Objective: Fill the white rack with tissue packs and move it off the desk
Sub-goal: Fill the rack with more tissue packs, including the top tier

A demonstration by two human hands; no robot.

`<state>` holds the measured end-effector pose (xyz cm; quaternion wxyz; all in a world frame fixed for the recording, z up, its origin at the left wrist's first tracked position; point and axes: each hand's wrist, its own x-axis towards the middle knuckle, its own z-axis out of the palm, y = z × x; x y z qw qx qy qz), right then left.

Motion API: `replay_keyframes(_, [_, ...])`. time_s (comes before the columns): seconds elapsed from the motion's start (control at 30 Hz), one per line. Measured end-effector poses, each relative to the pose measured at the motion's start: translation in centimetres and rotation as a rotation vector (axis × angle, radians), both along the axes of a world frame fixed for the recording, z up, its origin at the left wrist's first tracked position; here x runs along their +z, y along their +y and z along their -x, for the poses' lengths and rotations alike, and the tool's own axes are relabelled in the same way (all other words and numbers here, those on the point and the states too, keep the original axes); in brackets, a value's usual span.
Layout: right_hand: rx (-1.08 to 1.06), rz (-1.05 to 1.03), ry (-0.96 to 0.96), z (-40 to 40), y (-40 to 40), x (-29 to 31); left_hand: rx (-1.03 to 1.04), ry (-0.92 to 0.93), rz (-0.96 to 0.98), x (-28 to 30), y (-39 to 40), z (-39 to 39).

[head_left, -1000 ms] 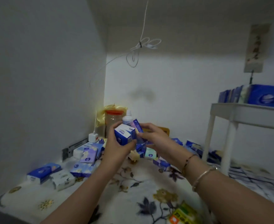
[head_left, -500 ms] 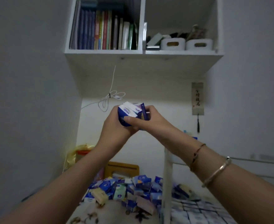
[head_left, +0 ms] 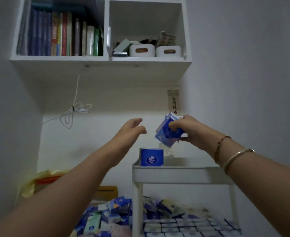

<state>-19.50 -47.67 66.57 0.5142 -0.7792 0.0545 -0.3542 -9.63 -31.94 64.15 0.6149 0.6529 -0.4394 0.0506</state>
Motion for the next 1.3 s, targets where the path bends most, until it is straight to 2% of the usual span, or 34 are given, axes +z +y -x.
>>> replay_keyframes(0.2, [-0.083, 0.107, 0.491, -3.3, -4.2, -2.0, 0.036, 0.420, -0.034, -0.9, -2.8, -3.5])
replay_keyframes(0.43, [-0.044, 0.103, 0.653, -6.4, -5.0, -2.6, 0.021, 0.618, -0.123, -0.4, -4.3, -3.9])
replay_keyframes(0.77, [-0.277, 0.430, 0.796, -5.9, -4.2, -2.9, 0.111, 0.574, -0.291, 0.3, -5.1, -3.9])
replay_keyframes(0.93, [-0.218, 0.454, 0.933, -5.8, -4.0, -3.4, 0.098, 0.579, -0.296, 0.2, -5.3, -4.3])
replay_keyframes(1.13, [-0.245, 0.415, 0.896, -6.0, -4.3, -3.6, 0.066, 0.582, -0.312, 0.2, -5.2, -4.3])
replay_keyframes(1.2, [-0.290, 0.465, 0.887, -5.4, -4.0, -3.5, 0.056, 0.572, -0.305, 0.2, -5.2, -4.2])
replay_keyframes(1.3, [-0.391, 0.522, 0.711, -4.2, -3.1, -2.9, 0.024, 0.591, -0.249, 0.1, -4.8, -4.4])
